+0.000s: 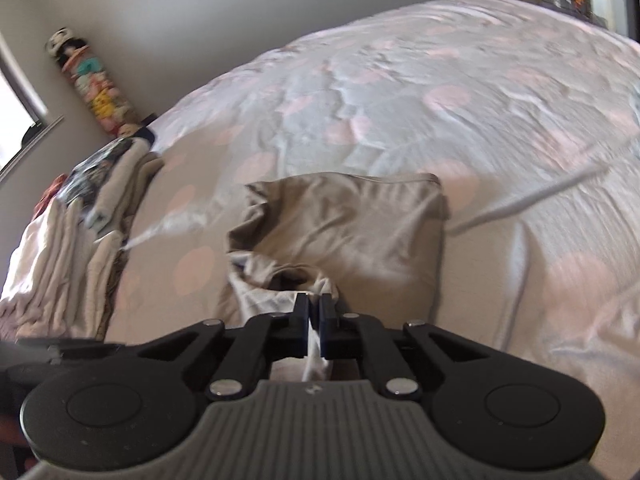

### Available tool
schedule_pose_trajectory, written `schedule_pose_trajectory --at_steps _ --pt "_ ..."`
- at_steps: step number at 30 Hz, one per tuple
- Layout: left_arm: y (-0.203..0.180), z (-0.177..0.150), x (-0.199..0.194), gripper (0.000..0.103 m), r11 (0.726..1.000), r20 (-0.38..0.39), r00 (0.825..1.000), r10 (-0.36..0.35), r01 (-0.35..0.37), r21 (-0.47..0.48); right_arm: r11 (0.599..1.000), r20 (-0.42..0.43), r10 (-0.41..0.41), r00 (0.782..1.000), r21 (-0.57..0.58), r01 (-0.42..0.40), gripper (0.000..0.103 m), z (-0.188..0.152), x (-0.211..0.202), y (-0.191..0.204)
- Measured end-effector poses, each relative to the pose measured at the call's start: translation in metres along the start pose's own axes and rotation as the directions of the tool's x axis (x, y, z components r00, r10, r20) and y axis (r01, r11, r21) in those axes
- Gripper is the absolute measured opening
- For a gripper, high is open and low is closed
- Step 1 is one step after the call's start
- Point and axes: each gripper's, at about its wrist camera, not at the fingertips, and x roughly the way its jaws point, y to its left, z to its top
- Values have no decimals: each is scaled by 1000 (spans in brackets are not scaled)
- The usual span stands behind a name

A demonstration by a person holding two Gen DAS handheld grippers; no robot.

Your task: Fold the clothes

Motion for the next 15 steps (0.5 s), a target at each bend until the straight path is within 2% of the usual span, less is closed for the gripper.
schedule_pose_trajectory --at_steps 4,8,12,15 --pt "12 3 -11 22 999 20 1000 15 -14 -49 986 -8 72 997 -149 -72 5 -12 -14 37" --pt "24 5 -18 23 996 31 999 27 -24 -92 947 -55 112 992 -297 -123 5 -32 -10 71" --pt "36 3 -20 22 991 34 999 19 -14 -134 912 -127 126 984 -376 -165 6 -56 12 90" --pt "41 0 -19 22 988 25 1000 -8 11 -156 892 -171 98 980 -421 -163 8 -71 26 96"
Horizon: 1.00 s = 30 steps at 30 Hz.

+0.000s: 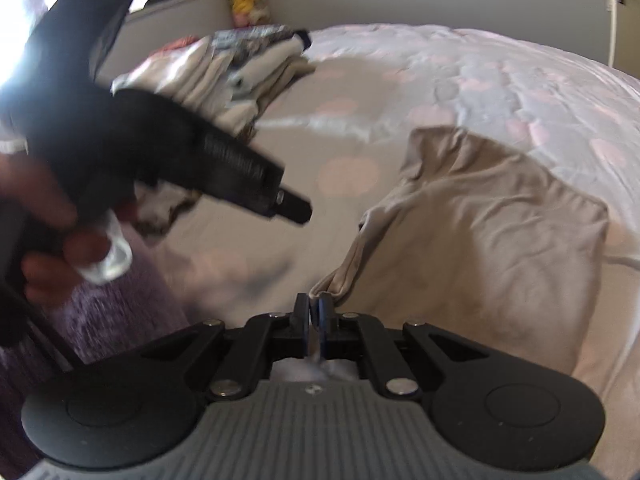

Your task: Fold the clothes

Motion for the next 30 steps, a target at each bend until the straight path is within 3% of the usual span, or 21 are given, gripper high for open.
schedule_pose_trajectory --at_steps 5,8,10,12,18,22,25,26,27,28,30 --pt "3 -4 2 23 997 -37 997 -67 66 -31 1000 -9 11 1000 6 -11 13 -5 -9 -3" --pt "0 -7 1 28 995 -55 994 -98 97 -21 1000 -10 -26 1000 -12 26 15 -10 -26 -8" --pt "-4 -10 0 34 994 -70 991 -112 113 5 997 -20 -78 997 -23 77 23 -19 -39 -14" --pt "-10 -14 2 41 991 -90 988 -123 127 37 988 -42 -151 988 -36 150 26 -32 -49 -20" --pt "-19 -25 19 40 990 -152 981 -123 132 46 936 -94 -352 931 -61 347 32 -57 -59 -38" --pt "-16 -30 26 29 991 -164 979 -125 131 26 916 -81 -396 915 -105 387 31 -59 -50 -41" --pt "-15 -33 28 11 992 -166 979 -121 127 28 905 -93 -412 907 -159 395 30 -63 -41 -37" --pt "-17 -33 26 6 991 -161 980 -120 127 34 898 -96 -422 901 -177 402 26 -65 -40 -35" --pt "-18 -34 24 4 991 -155 981 -120 128 40 896 -94 -426 900 -182 406 12 -65 -41 -34" --pt "-19 -34 20 2 990 -146 982 -123 131 46 895 -89 -428 899 -182 408 6 -65 -43 -33" --pt "-22 -33 10 2 988 -132 982 -134 143 62 896 -65 -431 900 -154 417 5 -59 -52 -35"
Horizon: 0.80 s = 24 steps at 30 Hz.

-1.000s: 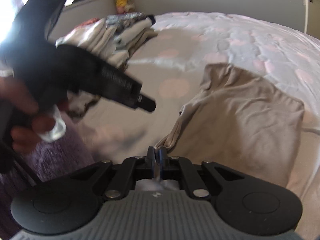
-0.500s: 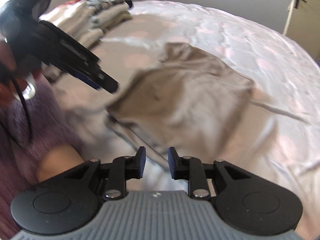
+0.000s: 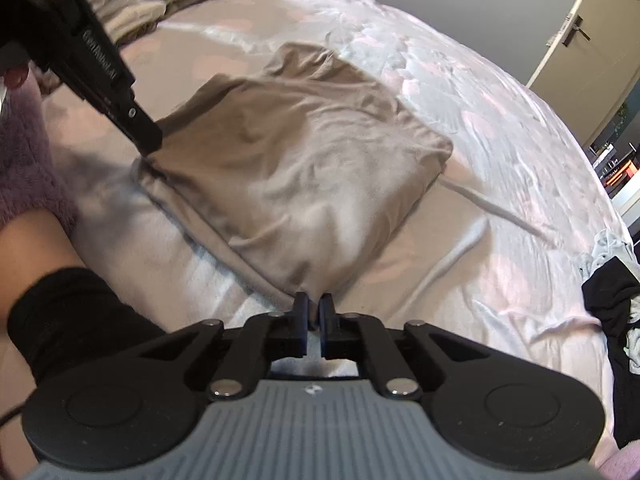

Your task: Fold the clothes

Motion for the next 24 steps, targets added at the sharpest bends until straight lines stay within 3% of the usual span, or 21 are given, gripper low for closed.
schedule_pose_trajectory --at_steps 6,13,20,24 --pt "-8 -5 -8 2 999 -22 1000 11 -11 34 996 0 -5 1000 85 5 4 6 -15 -16" --pt "-2 -14 32 2 998 -114 992 62 -61 12 993 -95 39 995 117 -28 4 -8 17 -14" --pt "-5 -15 30 4 997 -102 992 80 -79 11 991 -83 54 995 125 -44 6 -13 24 -14" --pt "-6 -18 11 19 995 -45 994 102 -102 16 985 -68 71 995 165 -59 9 -14 14 -20"
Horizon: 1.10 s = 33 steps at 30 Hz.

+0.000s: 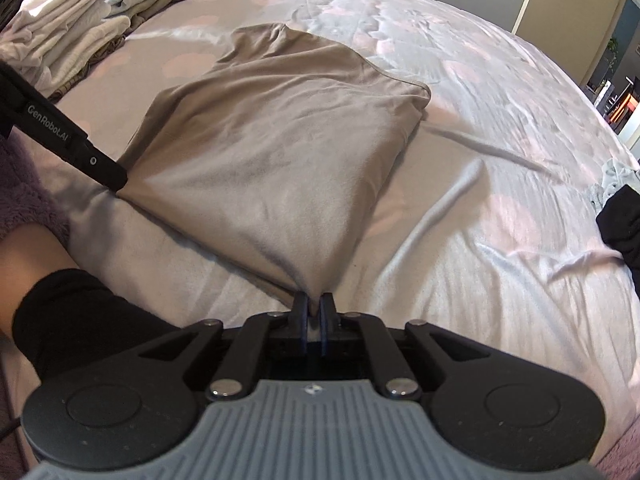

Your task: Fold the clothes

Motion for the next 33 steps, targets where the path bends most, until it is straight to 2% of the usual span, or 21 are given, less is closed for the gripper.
schedule_pose_trajectory --at_steps 2,3,7,11,16,21,27,33 --pt "1 0 -12 24 1000 39 999 -2 2 -1 999 7 -5 1000 32 5 20 1 -6 -5" --pt "1 2 -17 26 1000 61 998 2 -2 2 999 13 -14 1000 49 13 32 2 -9 -8" --pt "1 11 -37 39 1000 160 987 29 -29 -3 990 48 -43 998 136 36 35 9 -24 -24" --pt "1 24 -42 43 999 220 975 30 -26 -22 974 76 -39 996 226 21 44 18 -32 -41" --pt "6 38 -34 46 999 214 977 7 4 -48 967 78 -37 996 256 16 59 34 -27 -49" --pt "17 52 -23 46 994 182 983 -32 49 -93 966 70 -25 997 259 6 66 50 -18 -56" --pt "29 69 -9 47 990 151 988 -35 54 -128 951 44 -3 999 309 -10 66 62 -1 -70" --pt "47 84 10 47 976 144 985 -98 123 -179 924 35 19 999 380 -31 66 73 16 -89"
